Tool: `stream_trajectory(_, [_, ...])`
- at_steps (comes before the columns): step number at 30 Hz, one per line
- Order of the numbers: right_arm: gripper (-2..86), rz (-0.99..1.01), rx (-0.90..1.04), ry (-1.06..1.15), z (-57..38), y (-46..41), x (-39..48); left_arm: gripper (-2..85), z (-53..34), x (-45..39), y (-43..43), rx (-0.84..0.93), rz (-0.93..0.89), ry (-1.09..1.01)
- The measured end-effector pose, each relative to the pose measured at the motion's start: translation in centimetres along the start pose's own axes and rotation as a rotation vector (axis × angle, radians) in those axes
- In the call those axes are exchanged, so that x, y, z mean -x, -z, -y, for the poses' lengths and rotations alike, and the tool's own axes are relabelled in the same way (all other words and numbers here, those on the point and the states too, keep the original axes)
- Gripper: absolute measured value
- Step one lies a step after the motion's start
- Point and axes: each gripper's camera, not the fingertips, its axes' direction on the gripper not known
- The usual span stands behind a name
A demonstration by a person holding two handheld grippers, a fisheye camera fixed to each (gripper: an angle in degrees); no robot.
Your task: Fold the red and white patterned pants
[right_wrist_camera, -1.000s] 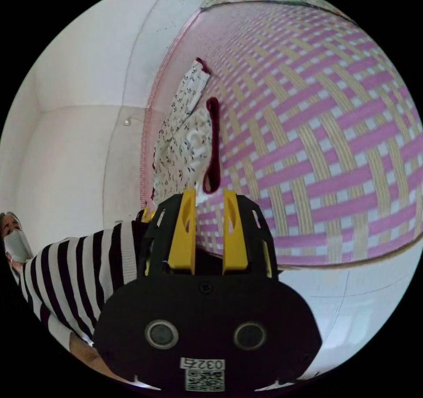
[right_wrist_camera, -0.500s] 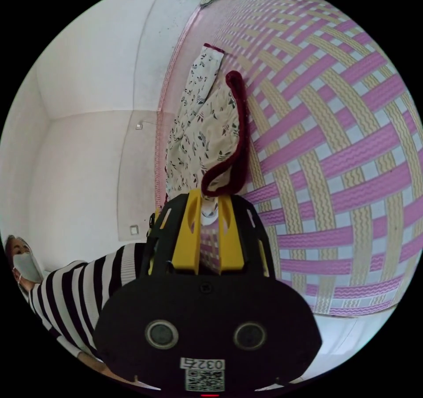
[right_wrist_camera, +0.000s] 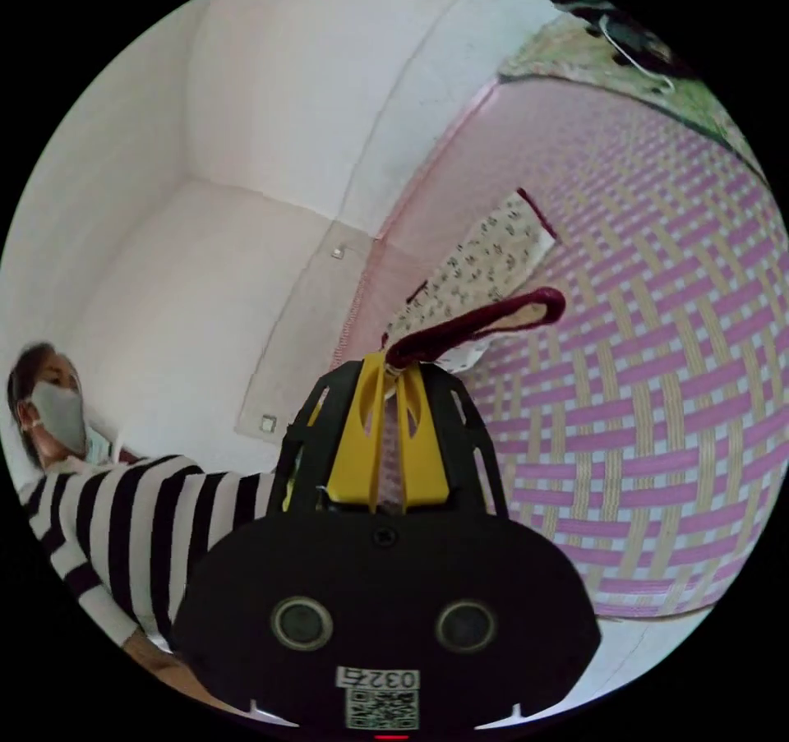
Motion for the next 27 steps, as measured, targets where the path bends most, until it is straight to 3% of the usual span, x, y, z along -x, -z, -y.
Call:
stream_trajectory(2, [-0.7,-0.004,-0.042,0.119,-1.2,1.4,2.4,-1.0,-1.9,-1.5,2.5,-0.053,-0.122,-0.083])
stream_trajectory(4, [-0.8,-0.021,-0.043,0.142,-2.3,2.2,3.1,-1.0,-3.4,-1.2,4.3,-0.059,-0.12,-0.078])
stream_trajectory(7, [-0.9,-0.015,0.075,-0.04,-3.7,1.8,0.1,-1.0,-4.8,3.9,5.3,0.097,0.131,0.179])
stream_trajectory(8, [-0.9,-0.02,0.104,-0.081,-4.4,1.6,-0.6,-1.0,-5.7,5.5,5.9,0.096,0.127,0.254])
stream_trajectory(12, [-0.9,-0.057,0.14,-0.054,-5.2,2.0,0.8,-1.0,-6.6,5.0,6.3,0.096,0.063,0.262])
stream_trajectory(18, [-0.9,0.106,0.096,-0.108,-2.8,4.9,2.8,-0.9,-4.3,2.7,7.1,0.117,-0.029,0.264])
stream_trajectory(23, [-0.9,0.174,0.127,-0.055,2.3,5.4,6.5,-0.9,0.2,-0.3,7.1,0.039,-0.224,0.27])
stream_trajectory(27, [-0.9,0.163,0.131,-0.026,6.3,4.2,7.8,-0.9,4.3,-1.9,5.5,0.031,-0.241,0.23])
